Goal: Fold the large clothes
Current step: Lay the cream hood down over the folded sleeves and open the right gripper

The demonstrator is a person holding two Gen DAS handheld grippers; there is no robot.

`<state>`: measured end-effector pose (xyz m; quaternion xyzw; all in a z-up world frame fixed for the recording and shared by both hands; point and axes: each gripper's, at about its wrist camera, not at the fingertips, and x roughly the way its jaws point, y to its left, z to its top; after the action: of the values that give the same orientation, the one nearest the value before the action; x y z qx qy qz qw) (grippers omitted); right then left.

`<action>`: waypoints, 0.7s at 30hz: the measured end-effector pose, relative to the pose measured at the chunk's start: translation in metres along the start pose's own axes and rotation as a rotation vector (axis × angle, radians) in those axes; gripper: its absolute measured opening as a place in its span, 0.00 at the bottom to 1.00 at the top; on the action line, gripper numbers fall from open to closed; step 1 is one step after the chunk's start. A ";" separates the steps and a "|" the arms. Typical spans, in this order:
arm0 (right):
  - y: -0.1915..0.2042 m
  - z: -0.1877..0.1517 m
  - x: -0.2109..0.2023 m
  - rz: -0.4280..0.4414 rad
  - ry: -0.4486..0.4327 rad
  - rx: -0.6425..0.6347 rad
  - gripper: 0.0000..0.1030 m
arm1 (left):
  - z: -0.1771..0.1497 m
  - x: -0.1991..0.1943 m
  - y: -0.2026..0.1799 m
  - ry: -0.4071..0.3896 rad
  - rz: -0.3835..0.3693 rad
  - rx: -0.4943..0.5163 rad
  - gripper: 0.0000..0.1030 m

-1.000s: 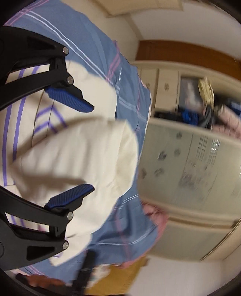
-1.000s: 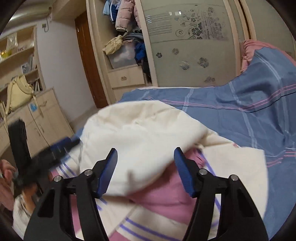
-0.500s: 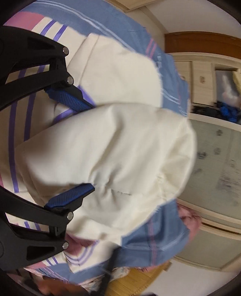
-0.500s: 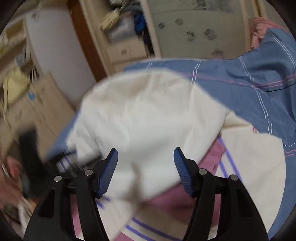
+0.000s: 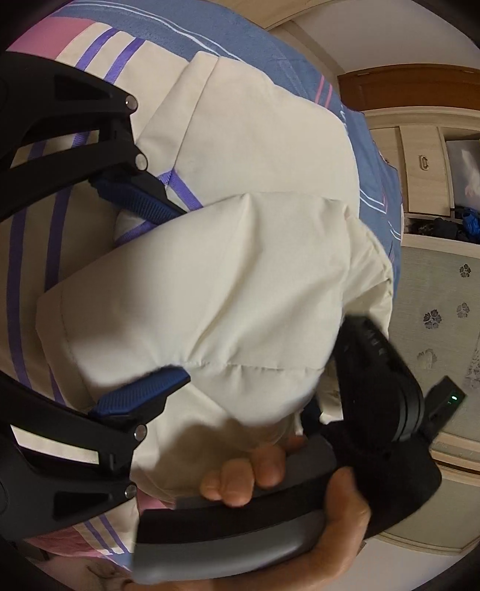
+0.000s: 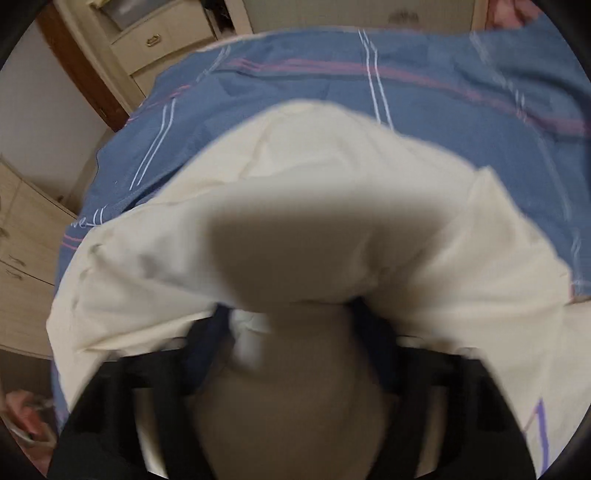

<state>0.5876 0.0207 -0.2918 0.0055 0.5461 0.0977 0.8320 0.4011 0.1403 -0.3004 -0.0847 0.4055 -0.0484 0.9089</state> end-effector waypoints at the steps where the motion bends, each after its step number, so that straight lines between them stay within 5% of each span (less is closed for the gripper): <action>1: 0.003 0.000 -0.010 0.004 -0.033 -0.023 0.24 | 0.000 0.000 0.002 0.005 -0.006 -0.008 0.79; 3: 0.006 -0.002 -0.039 0.023 -0.106 -0.057 0.10 | 0.000 0.000 0.003 0.012 -0.008 -0.010 0.79; 6: -0.005 -0.002 -0.088 0.114 -0.209 -0.008 0.08 | 0.001 0.001 0.002 0.011 0.005 0.002 0.79; 10: -0.028 0.007 -0.136 0.410 -0.452 0.036 0.00 | 0.001 0.003 0.007 0.024 -0.010 -0.016 0.79; 12: -0.030 0.019 -0.132 0.318 -0.441 0.044 0.00 | -0.001 0.002 0.005 0.022 -0.005 -0.004 0.79; 14: -0.033 0.029 -0.105 0.369 -0.285 0.048 0.00 | -0.001 -0.003 0.003 0.002 -0.010 0.004 0.79; 15: -0.035 0.026 -0.103 0.367 -0.282 0.046 0.00 | 0.000 -0.006 0.004 -0.009 -0.020 0.001 0.79; 21: -0.055 -0.014 -0.140 0.234 -0.472 -0.033 0.00 | 0.008 -0.057 0.011 -0.243 -0.152 -0.040 0.78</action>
<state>0.5299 -0.0585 -0.1766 0.0774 0.3309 0.1981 0.9194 0.3692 0.1612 -0.2564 -0.1387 0.2860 -0.0982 0.9430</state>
